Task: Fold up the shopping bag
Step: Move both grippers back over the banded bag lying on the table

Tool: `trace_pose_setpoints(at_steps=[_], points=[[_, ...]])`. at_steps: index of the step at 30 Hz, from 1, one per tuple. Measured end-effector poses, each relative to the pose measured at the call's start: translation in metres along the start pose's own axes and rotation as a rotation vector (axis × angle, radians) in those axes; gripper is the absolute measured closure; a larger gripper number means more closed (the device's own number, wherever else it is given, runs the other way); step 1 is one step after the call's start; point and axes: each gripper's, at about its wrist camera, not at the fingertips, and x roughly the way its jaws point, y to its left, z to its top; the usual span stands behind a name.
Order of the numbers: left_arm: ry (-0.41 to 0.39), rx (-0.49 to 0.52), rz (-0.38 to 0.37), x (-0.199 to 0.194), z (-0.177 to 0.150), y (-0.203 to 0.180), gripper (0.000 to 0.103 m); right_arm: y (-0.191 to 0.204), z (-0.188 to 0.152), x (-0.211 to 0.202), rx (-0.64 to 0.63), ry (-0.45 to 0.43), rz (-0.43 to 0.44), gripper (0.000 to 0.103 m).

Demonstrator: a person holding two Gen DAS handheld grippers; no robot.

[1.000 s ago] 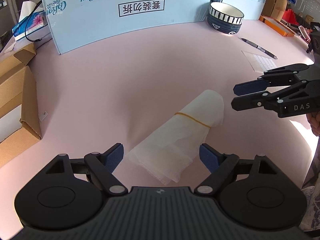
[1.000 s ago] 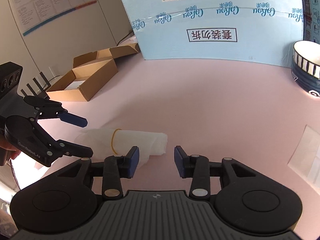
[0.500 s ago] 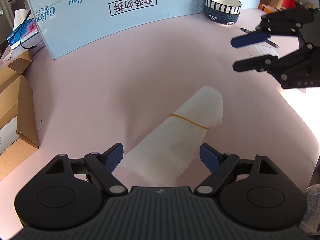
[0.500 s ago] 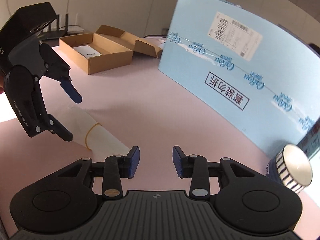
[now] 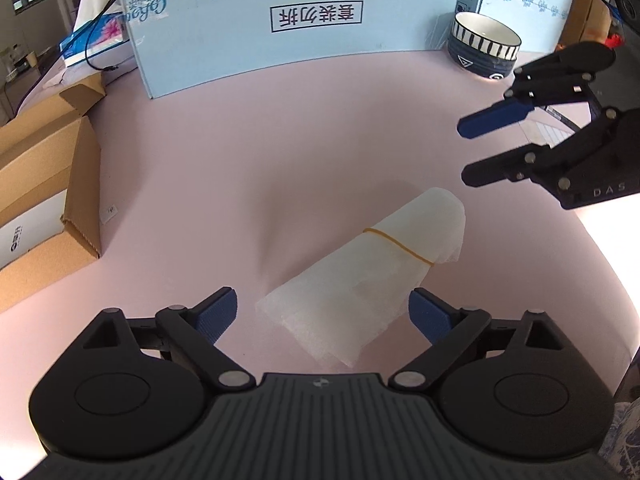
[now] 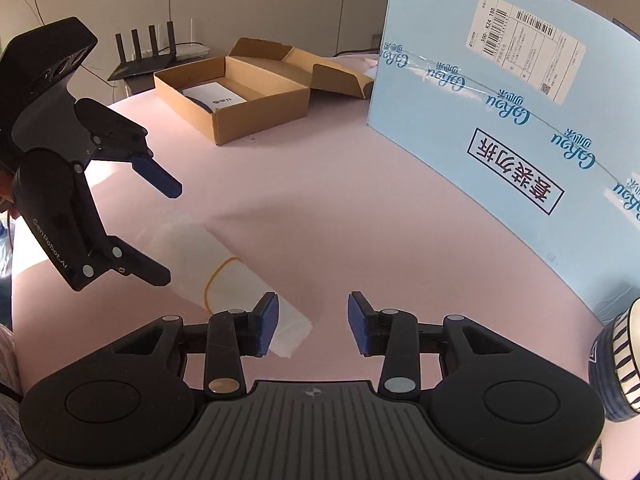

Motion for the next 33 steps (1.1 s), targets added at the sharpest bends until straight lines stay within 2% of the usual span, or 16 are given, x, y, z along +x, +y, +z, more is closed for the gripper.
trace_pose_setpoints(at_steps=[3,4,7,8,10,13,18,21,24,27,30,31,33], points=[[-0.028,-0.037,-0.084,-0.002,-0.007,0.004,0.0,0.014,0.0,0.006,-0.113,0.009,0.014,0.06],[-0.032,-0.037,-0.102,-0.001,-0.008,0.004,0.0,0.019,-0.001,0.008,-0.159,0.009,0.01,0.053],[-0.015,0.002,-0.071,0.005,-0.008,-0.003,0.0,0.027,-0.001,0.013,-0.234,0.014,0.013,0.04],[-0.009,0.008,-0.065,0.007,-0.007,-0.005,0.0,0.028,-0.001,0.014,-0.248,0.02,0.018,0.03],[-0.006,0.005,-0.071,0.01,-0.006,-0.008,0.0,0.03,-0.002,0.018,-0.267,0.035,0.021,0.023],[0.02,0.018,-0.076,0.017,-0.007,-0.011,0.0,0.028,-0.009,0.024,-0.244,0.082,0.028,0.022],[0.043,0.135,-0.004,0.026,-0.013,-0.028,0.0,0.021,-0.022,0.027,-0.174,0.158,0.032,0.022],[0.035,0.088,-0.01,0.025,-0.012,-0.026,0.0,0.019,-0.023,0.029,-0.12,0.177,0.037,0.022],[0.02,-0.013,-0.028,0.024,-0.009,-0.017,0.0,0.021,-0.024,0.031,-0.098,0.192,0.022,0.022],[0.043,0.023,-0.016,0.026,-0.007,-0.022,0.0,0.021,-0.024,0.033,-0.073,0.203,0.008,0.021],[0.063,0.084,0.014,0.031,-0.009,-0.03,0.0,0.017,-0.026,0.037,-0.011,0.213,-0.015,0.003],[0.065,0.072,0.014,0.031,-0.01,-0.028,0.0,0.009,-0.028,0.04,0.064,0.226,-0.018,0.0],[0.068,0.042,0.003,0.033,-0.011,-0.022,0.0,0.003,-0.033,0.04,0.111,0.205,0.0,0.0]])
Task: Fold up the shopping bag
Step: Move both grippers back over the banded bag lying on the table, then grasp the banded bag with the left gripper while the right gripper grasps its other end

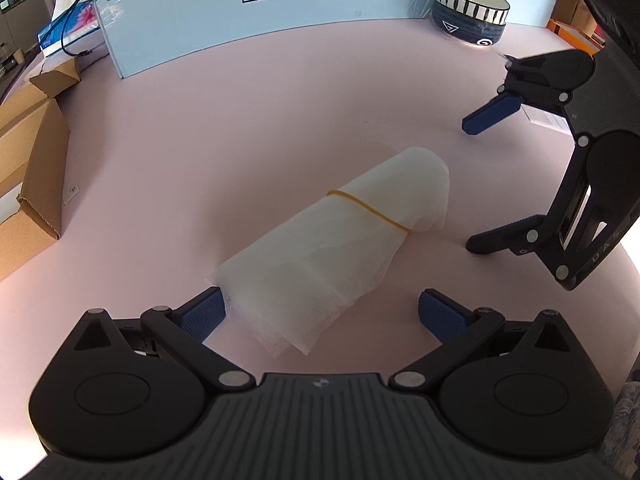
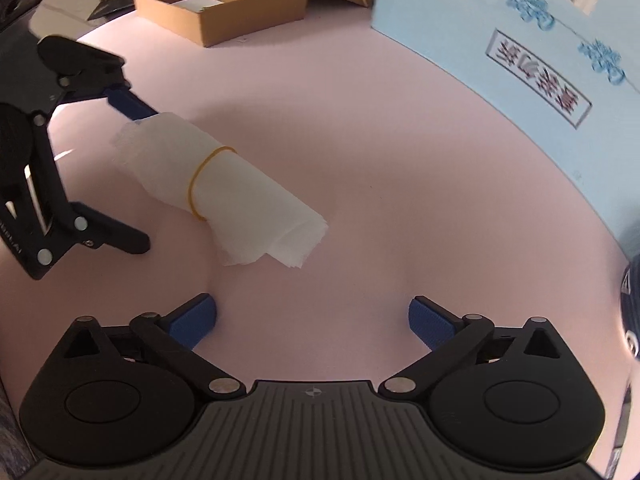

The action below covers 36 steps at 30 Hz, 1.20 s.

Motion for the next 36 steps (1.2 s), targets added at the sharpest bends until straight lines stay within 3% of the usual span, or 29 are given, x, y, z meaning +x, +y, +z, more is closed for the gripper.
trace_pose_setpoints(at_steps=[6,12,18,19,20,21,22,24,26,31,36], points=[[0.003,-0.003,0.004,0.004,-0.005,0.003,0.0,-0.001,-0.006,0.0,0.054,-0.043,0.001,0.0],[-0.047,-0.104,0.07,-0.005,-0.003,0.006,0.009,-0.001,-0.014,-0.004,0.076,-0.09,-0.021,0.0],[-0.121,-0.092,0.122,-0.028,0.0,0.006,0.009,-0.003,-0.001,-0.003,0.062,-0.003,-0.012,0.001],[-0.136,-0.081,0.133,-0.03,0.002,0.006,0.01,-0.002,0.003,-0.004,0.05,0.015,-0.009,0.009],[-0.157,-0.06,0.155,-0.033,0.003,0.007,0.016,0.003,0.007,-0.009,0.01,0.008,-0.009,0.03],[-0.175,-0.041,0.182,-0.035,0.005,0.007,0.024,0.008,0.011,-0.015,-0.038,-0.006,-0.01,0.04],[-0.173,-0.017,0.189,-0.035,0.006,0.007,0.026,0.014,0.014,-0.022,-0.098,-0.031,-0.026,0.054],[-0.148,0.047,0.17,-0.031,0.007,0.007,0.026,0.023,0.019,-0.033,-0.207,-0.072,-0.048,0.054],[-0.123,0.098,0.154,-0.029,0.008,0.008,0.026,0.026,0.026,-0.041,-0.289,-0.084,-0.008,0.054],[-0.082,0.178,0.049,-0.025,0.015,0.008,0.025,0.028,0.041,-0.038,-0.413,-0.065,0.02,0.054],[-0.061,0.271,0.072,-0.011,0.019,0.006,0.025,0.036,0.05,-0.021,-0.453,-0.015,0.067,0.054]])
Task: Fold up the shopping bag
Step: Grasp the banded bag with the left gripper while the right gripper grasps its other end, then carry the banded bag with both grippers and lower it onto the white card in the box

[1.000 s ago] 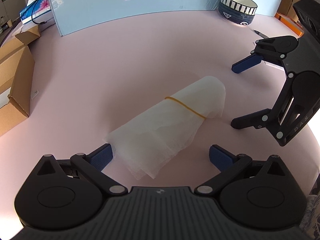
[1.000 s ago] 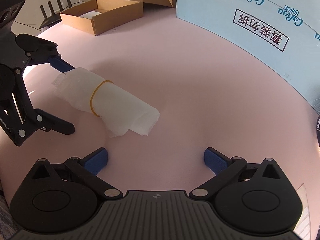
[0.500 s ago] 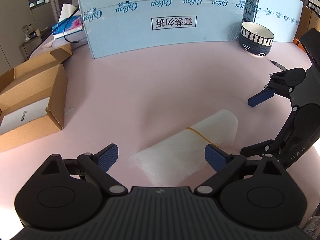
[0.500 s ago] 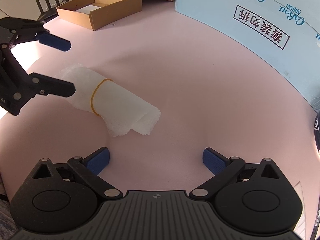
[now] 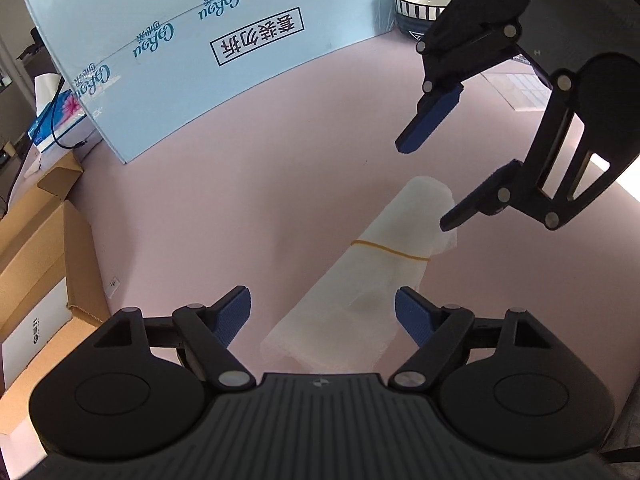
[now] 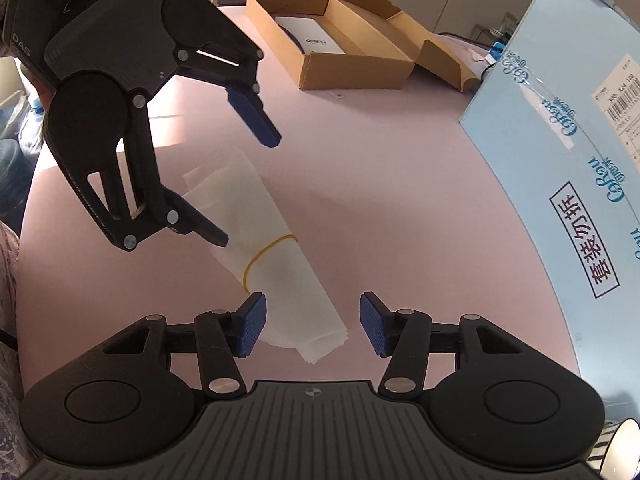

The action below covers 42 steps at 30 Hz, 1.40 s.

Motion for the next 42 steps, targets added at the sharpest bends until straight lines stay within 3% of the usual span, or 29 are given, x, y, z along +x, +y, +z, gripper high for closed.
trace_pose_setpoints(at_steps=[4,8,13,22,25,29,32,42], points=[[0.007,-0.017,-0.029,0.006,-0.003,0.005,0.026,-0.002,-0.001,0.012,0.004,0.027,0.026,0.054],[0.037,-0.075,-0.069,0.015,-0.006,0.012,0.041,-0.006,0.0,0.022,0.0,0.055,0.057,0.054],[0.038,-0.095,-0.106,0.019,-0.007,0.019,0.043,-0.01,0.001,0.028,0.008,0.068,0.087,0.055],[0.062,-0.091,-0.151,0.023,-0.004,0.031,0.058,-0.008,0.002,0.029,0.009,0.087,0.112,0.068],[0.076,-0.105,-0.157,0.023,-0.003,0.035,0.064,-0.003,0.003,0.028,0.015,0.089,0.106,0.077],[0.111,-0.115,-0.163,0.021,-0.002,0.04,0.078,0.004,0.006,0.027,0.038,0.104,0.084,0.092],[0.139,-0.121,-0.157,0.018,-0.002,0.042,0.087,0.011,0.012,0.022,0.049,0.107,0.076,0.094],[0.087,-0.067,-0.18,-0.021,-0.01,0.088,0.089,0.029,0.064,-0.004,0.129,0.059,0.034,0.094]])
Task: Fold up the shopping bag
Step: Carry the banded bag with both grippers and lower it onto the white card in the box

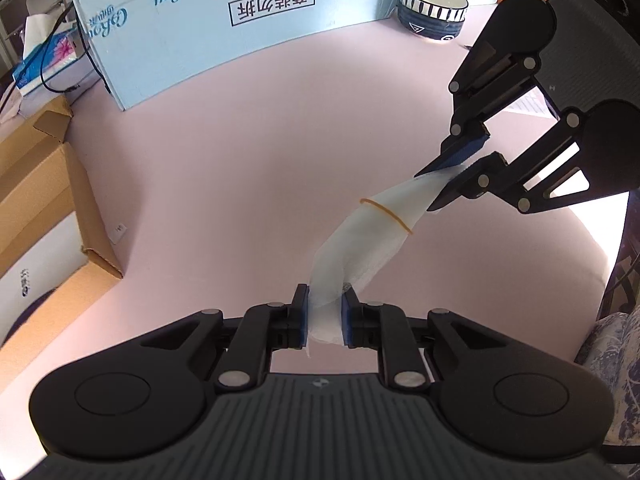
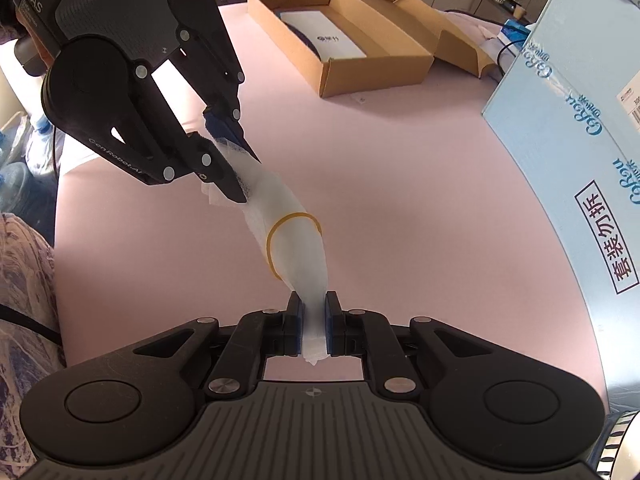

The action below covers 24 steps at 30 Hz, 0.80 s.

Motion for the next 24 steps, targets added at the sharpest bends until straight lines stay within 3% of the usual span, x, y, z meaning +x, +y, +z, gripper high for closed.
trace_pose_setpoints(at_steps=[7,13,18,21,24], points=[[-0.052,0.071,0.026,-0.036,-0.024,0.042,0.088,0.022,0.071,0.002,0.021,-0.049,-0.066,0.094],[-0.12,0.026,0.108,-0.086,-0.047,0.131,0.087,0.026,0.157,0.011,0.011,-0.174,-0.118,0.094],[-0.149,-0.115,0.18,-0.112,-0.055,0.207,0.086,0.006,0.225,0.047,0.071,-0.257,-0.12,0.094],[-0.123,-0.173,0.167,-0.102,-0.061,0.236,0.086,0.002,0.24,0.066,0.086,-0.237,-0.107,0.094],[-0.084,-0.166,0.128,-0.088,-0.066,0.251,0.085,-0.006,0.243,0.084,0.077,-0.185,-0.091,0.094]])
